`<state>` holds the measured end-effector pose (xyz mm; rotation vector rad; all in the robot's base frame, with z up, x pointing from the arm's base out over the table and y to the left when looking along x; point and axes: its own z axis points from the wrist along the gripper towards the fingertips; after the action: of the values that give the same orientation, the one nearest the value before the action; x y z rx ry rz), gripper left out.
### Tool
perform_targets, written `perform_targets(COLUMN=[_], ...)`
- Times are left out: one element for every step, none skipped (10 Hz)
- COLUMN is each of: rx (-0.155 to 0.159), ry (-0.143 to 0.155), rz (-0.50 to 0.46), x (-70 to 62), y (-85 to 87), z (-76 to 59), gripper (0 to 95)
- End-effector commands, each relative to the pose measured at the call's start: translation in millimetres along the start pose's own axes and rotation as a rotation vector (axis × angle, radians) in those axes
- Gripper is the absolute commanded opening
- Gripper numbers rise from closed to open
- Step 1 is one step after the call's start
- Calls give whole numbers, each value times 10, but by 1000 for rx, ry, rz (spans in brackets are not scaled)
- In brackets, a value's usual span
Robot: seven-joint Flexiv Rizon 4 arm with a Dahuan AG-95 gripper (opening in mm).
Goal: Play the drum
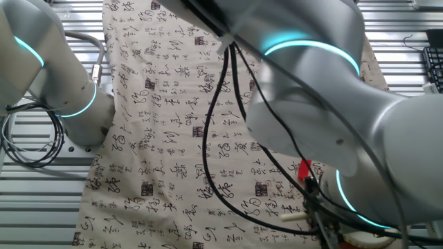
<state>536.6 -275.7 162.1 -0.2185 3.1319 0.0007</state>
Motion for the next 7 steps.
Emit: perform_targets(rx=[-5, -109, -169, -210, -221, -120, -31], ry=[14, 107, 148, 191, 208, 183, 175], rz=[-1, -8, 7, 26, 30, 13, -11], x=[2, -11, -33, -53, -68, -75, -67], y=[1, -15, -40, -45, -40, -18, 26], z=[6, 51, 131, 151, 142, 82, -45], gripper=[0, 0, 0, 0, 0, 0, 0])
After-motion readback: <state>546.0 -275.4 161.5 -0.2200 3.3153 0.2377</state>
